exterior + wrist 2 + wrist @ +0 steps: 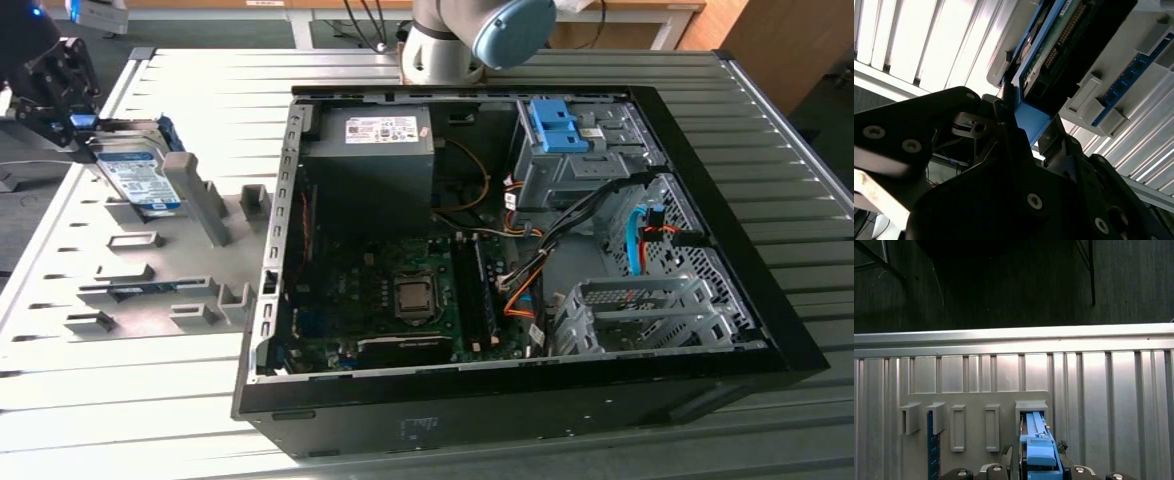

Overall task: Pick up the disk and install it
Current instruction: 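Pick up the disk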

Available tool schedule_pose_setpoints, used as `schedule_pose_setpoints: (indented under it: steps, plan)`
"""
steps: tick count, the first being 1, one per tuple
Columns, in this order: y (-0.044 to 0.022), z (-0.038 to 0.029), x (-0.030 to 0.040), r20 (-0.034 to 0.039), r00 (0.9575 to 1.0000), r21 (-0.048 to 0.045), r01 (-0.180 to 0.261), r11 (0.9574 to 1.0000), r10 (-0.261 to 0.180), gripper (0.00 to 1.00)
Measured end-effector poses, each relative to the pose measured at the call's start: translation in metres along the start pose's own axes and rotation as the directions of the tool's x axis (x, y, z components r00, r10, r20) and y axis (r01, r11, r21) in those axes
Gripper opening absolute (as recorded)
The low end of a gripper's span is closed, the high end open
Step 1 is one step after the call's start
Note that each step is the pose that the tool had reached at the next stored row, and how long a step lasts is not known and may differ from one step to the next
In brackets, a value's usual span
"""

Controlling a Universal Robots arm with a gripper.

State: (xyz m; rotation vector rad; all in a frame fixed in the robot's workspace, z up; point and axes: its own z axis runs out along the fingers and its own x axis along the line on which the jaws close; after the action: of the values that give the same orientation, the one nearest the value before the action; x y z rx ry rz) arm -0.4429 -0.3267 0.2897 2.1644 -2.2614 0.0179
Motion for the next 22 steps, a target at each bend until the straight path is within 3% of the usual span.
schedule_pose_setpoints:
  steps: [22]
  plan:
    - [0.0002, 0.0011, -0.0042, 0.0026, 1.0, -0.0001, -0.007, 1.0, 0.007, 0.45]
